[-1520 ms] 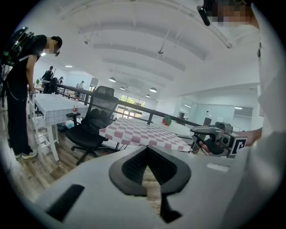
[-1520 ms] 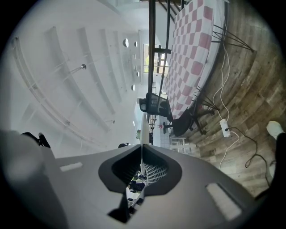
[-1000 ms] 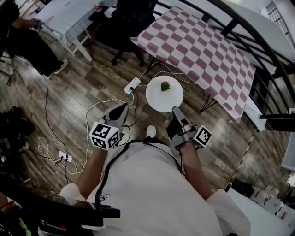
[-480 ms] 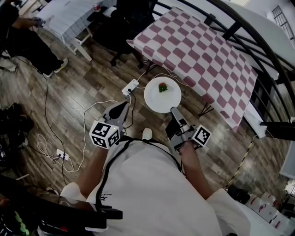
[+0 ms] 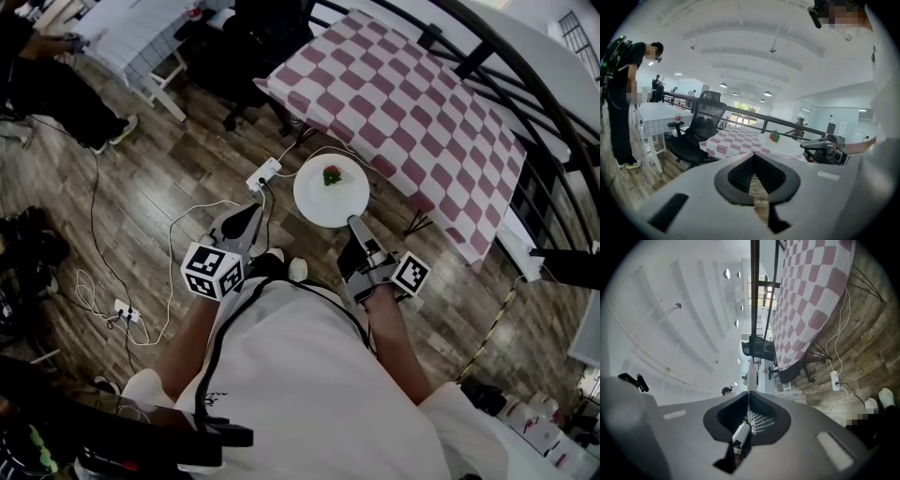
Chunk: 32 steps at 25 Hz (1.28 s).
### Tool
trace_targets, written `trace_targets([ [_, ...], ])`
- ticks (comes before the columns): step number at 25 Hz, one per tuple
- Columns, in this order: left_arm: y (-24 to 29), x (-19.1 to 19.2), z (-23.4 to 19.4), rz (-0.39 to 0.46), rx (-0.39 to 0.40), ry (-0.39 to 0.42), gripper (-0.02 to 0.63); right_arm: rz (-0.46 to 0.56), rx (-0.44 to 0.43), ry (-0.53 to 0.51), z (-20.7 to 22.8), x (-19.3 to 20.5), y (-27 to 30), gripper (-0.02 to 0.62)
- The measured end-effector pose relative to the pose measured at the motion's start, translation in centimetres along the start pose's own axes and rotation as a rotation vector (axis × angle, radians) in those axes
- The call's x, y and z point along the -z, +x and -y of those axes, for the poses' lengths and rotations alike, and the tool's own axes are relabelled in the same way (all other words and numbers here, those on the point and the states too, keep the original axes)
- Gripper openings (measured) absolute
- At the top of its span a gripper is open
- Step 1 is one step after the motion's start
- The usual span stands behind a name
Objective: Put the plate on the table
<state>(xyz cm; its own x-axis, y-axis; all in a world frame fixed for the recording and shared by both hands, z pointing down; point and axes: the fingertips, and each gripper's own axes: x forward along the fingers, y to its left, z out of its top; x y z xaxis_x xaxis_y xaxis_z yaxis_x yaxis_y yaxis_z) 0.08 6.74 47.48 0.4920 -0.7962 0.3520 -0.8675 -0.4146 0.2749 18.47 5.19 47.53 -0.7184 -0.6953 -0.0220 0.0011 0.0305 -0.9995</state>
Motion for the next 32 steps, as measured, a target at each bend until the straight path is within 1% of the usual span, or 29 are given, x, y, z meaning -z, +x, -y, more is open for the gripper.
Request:
trace_targets([
  [7,0.7,0.0,-0.6,-0.01,0.017,-0.008,0.007,0.005,0.008,0.001,0.1,-0.1,1.0,0.02],
  [11,1.6,0.2,-1.5,-0.019,0.027,-0.017,0.006,0.002,0.006,-0.002,0.0,0.0,2.2,0.02],
  [14,2.3,-0.3,-2.2,-0.02,0.039,-0.019,0.007,0.002,0.014,-0.003,0.1,-0.2,3.1,0.02],
  [22,4.1,-1.9,-6.3,-0.028,0.048,-0.016,0.008,0.022,0.002,-0.005,-0.2,-1.1,7.4,0.018],
  [32,8.1,-4.9,-10.4,-0.031,0.081,-0.011,0.008,0.027,0.003,-0.016,-0.6,-3.3,13.1,0.018],
])
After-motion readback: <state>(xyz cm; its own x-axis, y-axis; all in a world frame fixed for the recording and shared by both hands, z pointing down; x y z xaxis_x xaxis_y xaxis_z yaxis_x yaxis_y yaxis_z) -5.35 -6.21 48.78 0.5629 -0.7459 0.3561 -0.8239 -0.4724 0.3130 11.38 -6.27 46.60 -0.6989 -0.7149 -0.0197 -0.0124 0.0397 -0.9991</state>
